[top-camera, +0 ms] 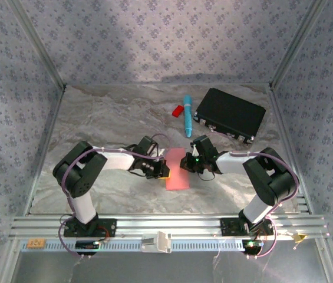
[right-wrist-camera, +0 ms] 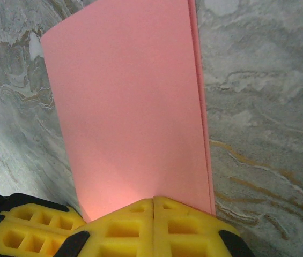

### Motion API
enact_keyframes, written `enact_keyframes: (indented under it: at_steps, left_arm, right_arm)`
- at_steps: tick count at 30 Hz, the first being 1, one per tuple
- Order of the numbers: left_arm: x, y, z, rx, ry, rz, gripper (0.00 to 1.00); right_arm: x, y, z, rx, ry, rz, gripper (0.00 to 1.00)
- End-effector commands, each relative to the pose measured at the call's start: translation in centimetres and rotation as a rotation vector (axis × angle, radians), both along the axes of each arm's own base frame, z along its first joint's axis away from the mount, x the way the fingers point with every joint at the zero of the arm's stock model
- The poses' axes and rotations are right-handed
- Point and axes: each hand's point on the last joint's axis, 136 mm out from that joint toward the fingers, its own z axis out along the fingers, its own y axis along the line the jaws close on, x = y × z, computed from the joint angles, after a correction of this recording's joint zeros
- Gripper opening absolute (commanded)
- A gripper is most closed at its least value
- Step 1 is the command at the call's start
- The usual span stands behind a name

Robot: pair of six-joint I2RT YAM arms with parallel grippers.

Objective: Fold a paper plane with a square sheet of paper (pick it up from the middle)
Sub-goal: First fold the square sheet of paper in half at the center of the table.

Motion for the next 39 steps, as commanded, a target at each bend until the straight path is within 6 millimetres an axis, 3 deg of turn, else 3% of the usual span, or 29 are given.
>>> enact_keyframes:
  at_steps: [1, 5, 10, 13, 18, 27, 39]
  left_arm:
    - [-1.5, 2.2, -2.4, 0.083, 0.040, -0.005, 0.00]
    - [-0.7, 1.3, -0.4, 0.042, 0.011, -0.001, 0.00]
    - [0.5, -0.5, 4.2, -0.050, -0.037, -0.005, 0.00]
    - [0.1, -1.4, 5.3, -0.087, -0.040, -0.023, 0.00]
    - [-0.8, -1.9, 3.8, -0.085, -0.001, -0.040, 0.00]
    - [-2.8, -0.3, 0.0, -0.010, 0.051, -0.055, 0.00]
    - [-4.9, 0.2, 0.5, 0.064, -0.041, -0.157, 0.00]
  right_arm:
    - [-3.4, -4.4, -5.0, -0.207, 0.173, -0.048, 0.00]
    - [-3.4, -4.4, -5.0, -0.209, 0.173, -0.047, 0.00]
    - [-3.5, -4.6, -4.9, -0.212, 0.172, -0.051, 0.00]
    - [-3.5, -4.6, -4.8, -0.214, 0.169, -0.052, 0.00]
    - [-3.5, -4.5, -4.9, -0.212, 0.169, -0.049, 0.00]
    - [-3.6, -4.8, -5.0, -0.218, 0.171, -0.055, 0.00]
    - [-3.7, -4.9, -5.2, -0.218, 0.174, -0.061, 0.00]
